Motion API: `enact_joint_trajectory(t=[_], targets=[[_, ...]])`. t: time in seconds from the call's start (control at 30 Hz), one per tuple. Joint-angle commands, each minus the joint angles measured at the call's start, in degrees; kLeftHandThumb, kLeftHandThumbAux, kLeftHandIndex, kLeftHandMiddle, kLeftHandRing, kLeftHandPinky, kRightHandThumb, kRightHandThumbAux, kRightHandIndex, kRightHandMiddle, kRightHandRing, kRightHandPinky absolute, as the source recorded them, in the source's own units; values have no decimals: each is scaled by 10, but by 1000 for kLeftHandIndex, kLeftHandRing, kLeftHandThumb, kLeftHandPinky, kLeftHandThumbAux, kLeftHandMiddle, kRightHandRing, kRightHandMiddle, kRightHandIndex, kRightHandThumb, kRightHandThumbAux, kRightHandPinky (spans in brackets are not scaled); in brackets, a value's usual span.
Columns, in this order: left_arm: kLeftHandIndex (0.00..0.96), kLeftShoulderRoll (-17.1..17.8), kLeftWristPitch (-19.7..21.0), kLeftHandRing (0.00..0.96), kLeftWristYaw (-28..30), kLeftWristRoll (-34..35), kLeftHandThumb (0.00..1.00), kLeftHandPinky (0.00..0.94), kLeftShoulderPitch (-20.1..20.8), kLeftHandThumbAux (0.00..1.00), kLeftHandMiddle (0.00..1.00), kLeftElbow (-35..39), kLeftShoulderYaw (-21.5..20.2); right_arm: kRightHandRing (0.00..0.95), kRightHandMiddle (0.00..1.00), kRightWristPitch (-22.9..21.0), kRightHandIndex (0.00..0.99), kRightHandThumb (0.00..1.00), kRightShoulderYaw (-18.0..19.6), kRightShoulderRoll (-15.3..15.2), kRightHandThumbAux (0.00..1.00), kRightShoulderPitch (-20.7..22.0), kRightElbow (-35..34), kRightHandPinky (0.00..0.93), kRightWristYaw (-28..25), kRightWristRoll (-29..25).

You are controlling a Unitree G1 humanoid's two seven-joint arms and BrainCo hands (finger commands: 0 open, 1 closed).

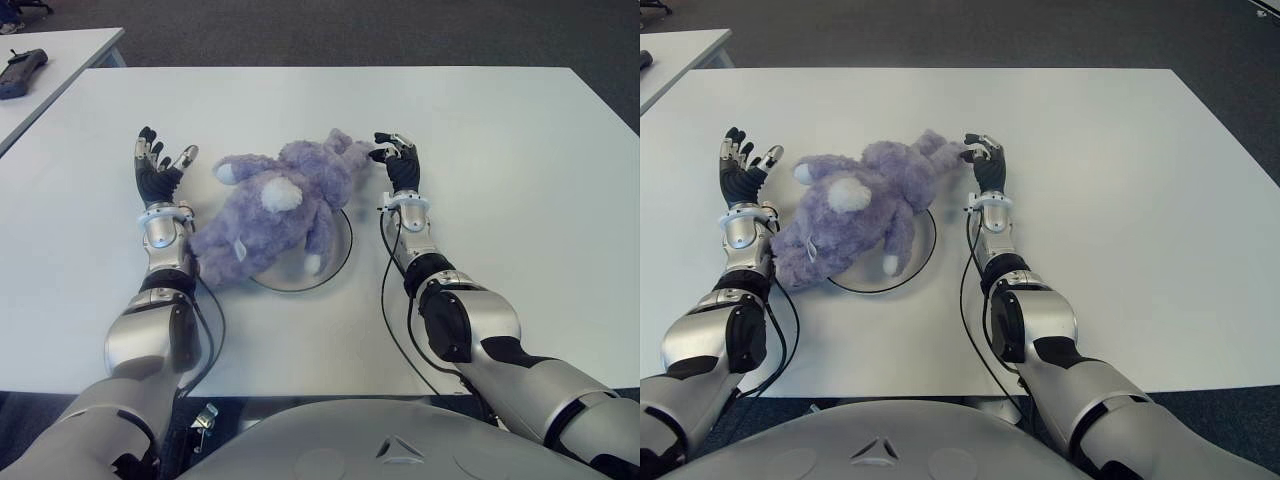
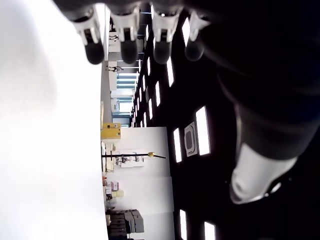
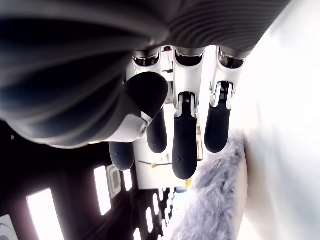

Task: Put the doll into the plate.

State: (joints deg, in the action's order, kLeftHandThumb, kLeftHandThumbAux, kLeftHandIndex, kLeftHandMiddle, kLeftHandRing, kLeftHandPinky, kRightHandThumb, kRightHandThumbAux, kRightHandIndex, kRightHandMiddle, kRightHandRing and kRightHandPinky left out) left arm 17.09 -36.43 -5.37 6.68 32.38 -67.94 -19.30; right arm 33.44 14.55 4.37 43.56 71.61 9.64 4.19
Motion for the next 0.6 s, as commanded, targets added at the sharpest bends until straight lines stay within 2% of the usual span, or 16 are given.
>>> enact_joint_trajectory(t=[0.03, 0.37, 0.4, 0.6], targets=[[26, -113, 3, 70, -9, -11, 6, 78, -156, 796, 80, -77, 10, 507, 291, -43, 438, 1000, 5, 81, 693, -121, 62, 355, 3, -14], [27, -110, 11, 75, -12, -16, 5, 95, -155, 812, 84, -78, 15, 512, 297, -44, 438, 1000, 3, 81, 694, -121, 62, 348, 5, -12], [28, -110, 11, 78, -12, -16, 5, 94, -155, 816, 84, -78, 15, 476, 297, -44, 439, 1000, 3, 81, 688, -121, 62, 395, 4, -12], [26, -109, 13, 77, -10, -15, 7, 90, -155, 823, 82, -78, 15, 464, 293, -46, 439, 1000, 4, 81, 686, -120, 62, 409, 4, -13]])
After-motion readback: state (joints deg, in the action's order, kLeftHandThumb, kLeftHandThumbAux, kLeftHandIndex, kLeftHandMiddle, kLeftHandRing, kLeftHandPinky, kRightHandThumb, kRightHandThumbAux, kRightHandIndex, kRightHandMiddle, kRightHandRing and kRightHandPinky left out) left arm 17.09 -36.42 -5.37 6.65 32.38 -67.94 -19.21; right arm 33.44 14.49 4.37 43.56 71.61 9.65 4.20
